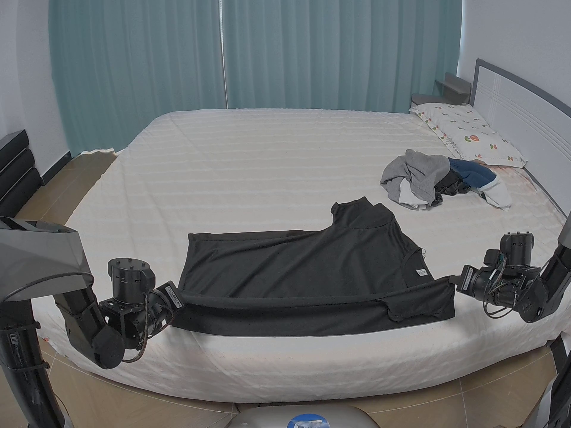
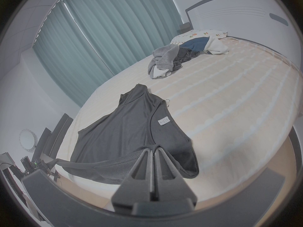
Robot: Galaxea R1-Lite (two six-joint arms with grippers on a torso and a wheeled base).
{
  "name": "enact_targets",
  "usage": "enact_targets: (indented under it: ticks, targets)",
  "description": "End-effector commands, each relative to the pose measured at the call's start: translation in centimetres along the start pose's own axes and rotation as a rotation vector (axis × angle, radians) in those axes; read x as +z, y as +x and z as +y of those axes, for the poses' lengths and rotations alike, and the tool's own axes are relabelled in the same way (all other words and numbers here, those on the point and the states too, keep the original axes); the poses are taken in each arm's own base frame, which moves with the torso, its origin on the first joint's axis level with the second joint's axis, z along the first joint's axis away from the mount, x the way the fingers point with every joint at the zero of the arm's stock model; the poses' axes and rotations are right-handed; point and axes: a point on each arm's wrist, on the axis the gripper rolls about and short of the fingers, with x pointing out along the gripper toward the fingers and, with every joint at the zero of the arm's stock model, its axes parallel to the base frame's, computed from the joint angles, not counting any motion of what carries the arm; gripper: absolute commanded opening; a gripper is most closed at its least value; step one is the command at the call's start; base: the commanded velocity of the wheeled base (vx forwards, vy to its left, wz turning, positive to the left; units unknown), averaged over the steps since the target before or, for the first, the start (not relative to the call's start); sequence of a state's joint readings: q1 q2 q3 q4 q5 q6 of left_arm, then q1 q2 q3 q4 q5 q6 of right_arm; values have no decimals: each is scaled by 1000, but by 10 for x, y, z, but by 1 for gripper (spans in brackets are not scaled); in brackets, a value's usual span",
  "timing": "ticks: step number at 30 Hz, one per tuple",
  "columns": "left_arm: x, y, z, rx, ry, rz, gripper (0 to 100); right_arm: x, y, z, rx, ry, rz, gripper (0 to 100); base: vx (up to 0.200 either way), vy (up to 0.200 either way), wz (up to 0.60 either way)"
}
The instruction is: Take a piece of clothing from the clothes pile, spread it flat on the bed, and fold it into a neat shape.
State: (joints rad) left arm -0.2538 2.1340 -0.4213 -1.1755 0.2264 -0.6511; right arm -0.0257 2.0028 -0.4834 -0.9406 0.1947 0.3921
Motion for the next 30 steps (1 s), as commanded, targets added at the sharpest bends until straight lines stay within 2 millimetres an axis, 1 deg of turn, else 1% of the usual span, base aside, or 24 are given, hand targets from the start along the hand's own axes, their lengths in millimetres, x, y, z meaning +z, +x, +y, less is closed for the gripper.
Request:
enact_targets:
  ticks: [1, 8, 15, 17, 21, 26, 30]
  targets:
    - [-6, 21, -2, 7, 2, 9, 0, -3, 24, -5, -10, 5, 27, 0, 0, 0, 0]
    - [-11, 45, -5, 13, 2, -3, 0, -5, 49, -8, -24, 2, 27, 0, 0, 0, 0]
    - [-13, 56, -6, 12, 1, -6, 0, -3, 66, -2, -17, -12, 13, 0, 0, 0, 0]
    - [-14, 58, -5, 15, 1, -6, 0, -5, 68, -2, -18, -14, 17, 0, 0, 0, 0]
    - [-17, 66, -6, 13, -1, -5, 0, -8, 80, -3, -48, -12, 12, 0, 0, 0, 0]
    - [-16, 75, -8, 8, -12, -19, 0, -6, 85, -3, -50, 25, 2, 0, 0, 0, 0]
    - [-20, 79, -6, 13, -21, -12, 0, -9, 90, -2, -42, 38, -9, 0, 0, 0, 0]
